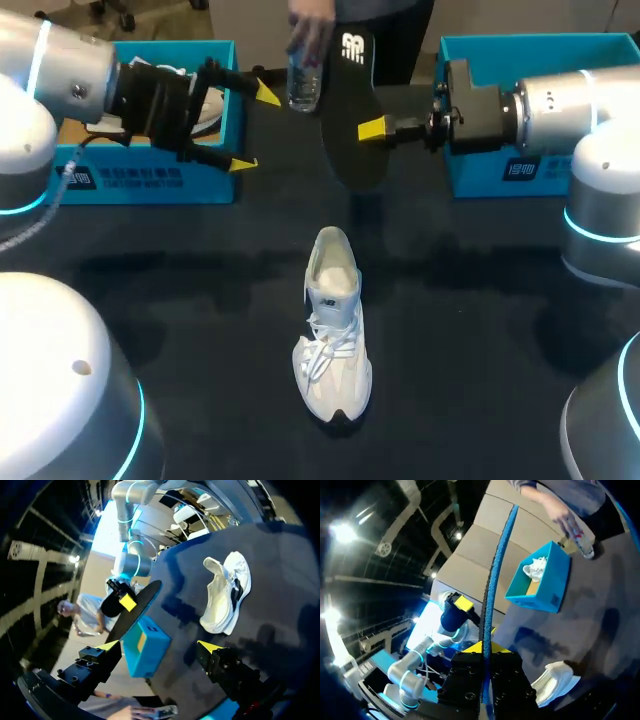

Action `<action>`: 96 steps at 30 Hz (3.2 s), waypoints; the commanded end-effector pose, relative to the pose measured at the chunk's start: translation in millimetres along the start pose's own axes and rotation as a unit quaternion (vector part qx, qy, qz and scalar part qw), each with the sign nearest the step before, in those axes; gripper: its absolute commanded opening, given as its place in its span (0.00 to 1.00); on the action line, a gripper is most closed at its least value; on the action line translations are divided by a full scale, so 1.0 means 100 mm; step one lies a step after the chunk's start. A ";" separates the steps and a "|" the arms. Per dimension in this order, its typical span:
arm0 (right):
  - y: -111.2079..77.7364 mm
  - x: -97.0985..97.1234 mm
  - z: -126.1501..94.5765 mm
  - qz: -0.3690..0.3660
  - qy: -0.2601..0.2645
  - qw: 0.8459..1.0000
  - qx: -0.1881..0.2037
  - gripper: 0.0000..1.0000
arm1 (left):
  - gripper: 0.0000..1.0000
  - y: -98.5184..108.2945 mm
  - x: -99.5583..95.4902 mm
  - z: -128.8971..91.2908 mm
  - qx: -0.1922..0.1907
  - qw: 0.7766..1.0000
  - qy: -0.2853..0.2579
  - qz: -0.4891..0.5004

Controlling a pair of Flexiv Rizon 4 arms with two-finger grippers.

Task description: Take the shoe out of the shoebox, open the shoe tongue, remove and reinsert the insole, then place the shoe into the shoebox

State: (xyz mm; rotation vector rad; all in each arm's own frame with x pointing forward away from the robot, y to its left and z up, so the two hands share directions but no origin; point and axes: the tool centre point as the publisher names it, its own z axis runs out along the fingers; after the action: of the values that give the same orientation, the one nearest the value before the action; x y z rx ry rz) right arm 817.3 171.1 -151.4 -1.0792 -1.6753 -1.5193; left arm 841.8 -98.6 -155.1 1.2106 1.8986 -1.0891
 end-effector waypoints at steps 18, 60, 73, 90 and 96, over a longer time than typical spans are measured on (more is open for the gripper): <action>-0.23 -0.05 0.03 -0.069 -0.024 0.997 -0.029 0.00 | 1.00 -0.06 0.37 0.03 -0.044 0.939 0.176 -0.291; -0.60 -0.35 0.16 -0.086 -0.055 0.994 -0.038 0.00 | 1.00 -0.12 0.94 0.10 -0.278 0.837 0.220 -0.417; -0.69 -0.59 0.27 -0.084 -0.026 0.995 -0.040 0.00 | 1.00 -0.20 1.25 0.36 -0.235 0.826 0.229 -0.459; -0.74 -0.72 0.40 -0.094 0.003 0.995 -0.040 0.00 | 1.00 -0.21 1.30 0.36 -0.219 0.822 0.228 -0.474; -0.76 -0.73 0.45 -0.099 0.002 0.994 -0.039 0.00 | 1.00 -0.26 1.47 0.45 -0.206 0.819 0.226 -0.485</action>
State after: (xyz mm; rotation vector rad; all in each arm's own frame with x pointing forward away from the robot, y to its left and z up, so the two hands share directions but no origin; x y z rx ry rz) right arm 787.8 197.9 -254.9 -0.9673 -1.7747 -1.7210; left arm 768.1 -84.9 -278.9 0.1761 3.0812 -0.7286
